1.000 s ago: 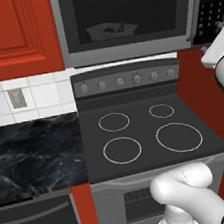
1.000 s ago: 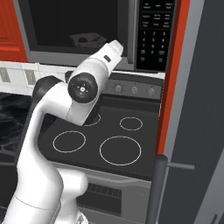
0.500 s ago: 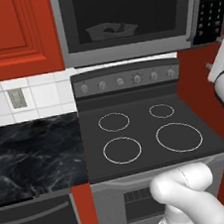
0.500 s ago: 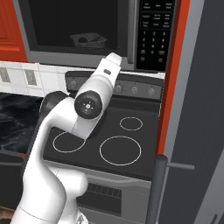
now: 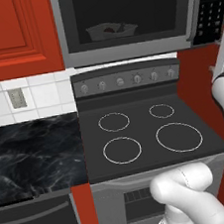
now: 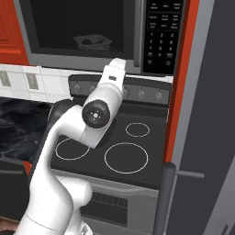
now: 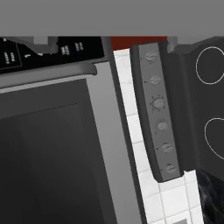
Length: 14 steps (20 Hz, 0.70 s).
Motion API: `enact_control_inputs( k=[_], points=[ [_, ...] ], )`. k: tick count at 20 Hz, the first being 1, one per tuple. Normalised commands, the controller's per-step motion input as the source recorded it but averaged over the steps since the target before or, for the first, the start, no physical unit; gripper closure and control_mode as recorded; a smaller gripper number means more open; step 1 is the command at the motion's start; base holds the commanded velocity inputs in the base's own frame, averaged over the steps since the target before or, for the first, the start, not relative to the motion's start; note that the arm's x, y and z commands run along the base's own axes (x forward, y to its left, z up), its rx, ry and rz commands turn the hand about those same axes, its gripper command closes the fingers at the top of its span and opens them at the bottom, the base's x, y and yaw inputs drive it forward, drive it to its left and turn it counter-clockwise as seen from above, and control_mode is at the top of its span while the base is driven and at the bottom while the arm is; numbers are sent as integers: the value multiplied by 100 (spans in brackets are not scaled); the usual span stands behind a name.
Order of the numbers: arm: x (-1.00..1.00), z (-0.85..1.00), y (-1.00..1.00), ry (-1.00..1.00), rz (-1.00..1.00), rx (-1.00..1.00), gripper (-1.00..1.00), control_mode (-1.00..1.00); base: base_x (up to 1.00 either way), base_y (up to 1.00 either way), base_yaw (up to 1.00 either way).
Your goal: Place the tupperware containing the fish and tomato meal in the microwave. Close the microwave door and press the start button to reheat the meal.
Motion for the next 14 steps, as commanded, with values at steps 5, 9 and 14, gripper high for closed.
enact_control_inputs(
  k=[5, 9, 14],
  points=[
    [17, 9, -9, 1, 0, 0, -100, -100, 0, 0, 0],
    [18, 9, -4, 9, 0, 0, 100, -100, 0, 0, 0],
    [21, 1, -2, 12, 0, 0, 100, -100, 0, 0, 0]
  ],
)
